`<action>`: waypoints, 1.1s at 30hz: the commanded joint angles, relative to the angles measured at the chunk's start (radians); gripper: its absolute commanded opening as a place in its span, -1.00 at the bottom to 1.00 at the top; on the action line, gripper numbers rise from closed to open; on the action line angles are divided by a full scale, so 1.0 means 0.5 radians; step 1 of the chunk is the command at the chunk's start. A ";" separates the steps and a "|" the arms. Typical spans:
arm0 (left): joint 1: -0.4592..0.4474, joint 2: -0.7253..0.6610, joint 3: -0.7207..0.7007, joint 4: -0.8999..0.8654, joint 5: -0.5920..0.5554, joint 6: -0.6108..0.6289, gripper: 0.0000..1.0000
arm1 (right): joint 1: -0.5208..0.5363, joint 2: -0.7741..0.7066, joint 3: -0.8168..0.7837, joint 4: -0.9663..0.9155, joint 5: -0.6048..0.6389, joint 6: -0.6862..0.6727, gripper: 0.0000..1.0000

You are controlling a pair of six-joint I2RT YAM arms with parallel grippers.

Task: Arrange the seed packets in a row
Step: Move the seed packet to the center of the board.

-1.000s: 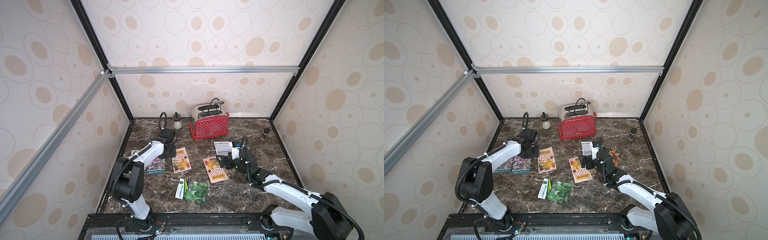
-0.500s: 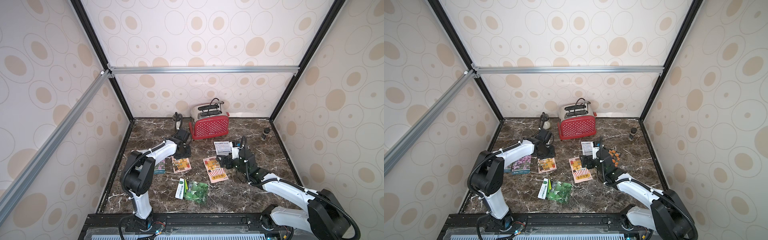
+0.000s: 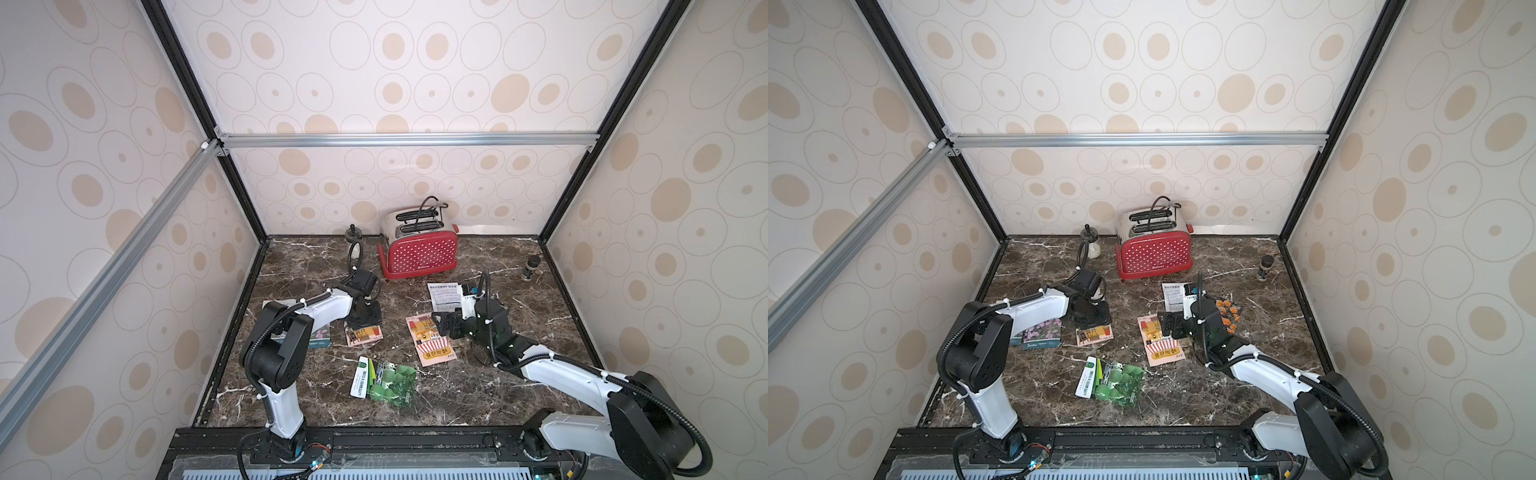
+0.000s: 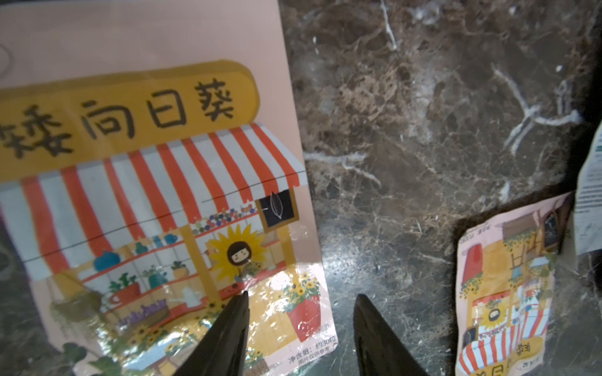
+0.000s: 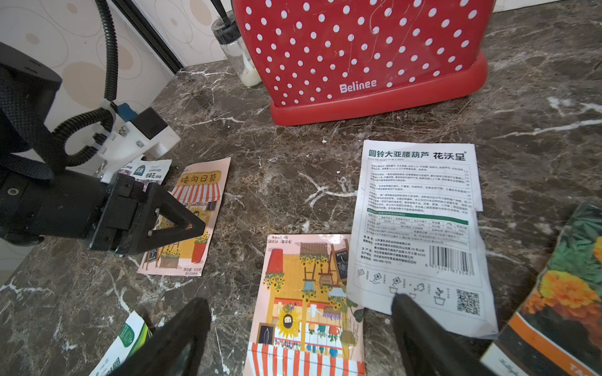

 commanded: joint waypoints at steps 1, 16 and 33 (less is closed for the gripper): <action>-0.010 0.011 -0.030 -0.059 -0.046 0.012 0.05 | -0.012 0.025 -0.023 0.050 -0.020 0.009 0.81; 0.027 -0.072 -0.112 -0.222 -0.178 0.111 0.05 | -0.011 0.058 -0.030 0.076 -0.058 0.021 0.81; 0.123 -0.068 0.019 -0.337 -0.197 0.371 0.05 | -0.011 0.062 -0.036 0.091 -0.063 0.013 0.81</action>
